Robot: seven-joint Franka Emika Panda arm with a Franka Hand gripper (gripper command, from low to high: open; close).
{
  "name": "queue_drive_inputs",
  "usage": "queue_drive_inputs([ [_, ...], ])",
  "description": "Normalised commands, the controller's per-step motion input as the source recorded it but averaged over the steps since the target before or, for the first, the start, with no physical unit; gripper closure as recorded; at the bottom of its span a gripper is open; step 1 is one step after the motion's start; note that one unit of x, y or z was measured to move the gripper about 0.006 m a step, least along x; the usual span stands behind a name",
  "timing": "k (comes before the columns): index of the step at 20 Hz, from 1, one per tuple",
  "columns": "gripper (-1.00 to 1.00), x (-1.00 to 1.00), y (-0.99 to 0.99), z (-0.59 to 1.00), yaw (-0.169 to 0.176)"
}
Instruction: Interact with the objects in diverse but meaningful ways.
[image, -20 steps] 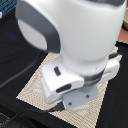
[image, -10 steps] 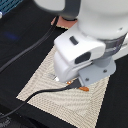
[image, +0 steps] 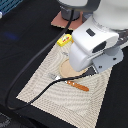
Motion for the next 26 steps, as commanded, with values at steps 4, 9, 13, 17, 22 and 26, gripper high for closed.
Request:
queue_drive_inputs([
  [4,1.00,-0.76,0.02,-0.24,0.023],
  [9,1.00,-0.79,0.00,-0.08,0.011],
  [13,1.00,-0.79,0.00,-0.21,0.013],
  [17,1.00,-0.79,0.10,-0.28,0.026],
  [22,1.00,-0.91,0.19,-0.32,0.037],
  [26,1.00,-0.84,0.21,-0.31,0.044],
])
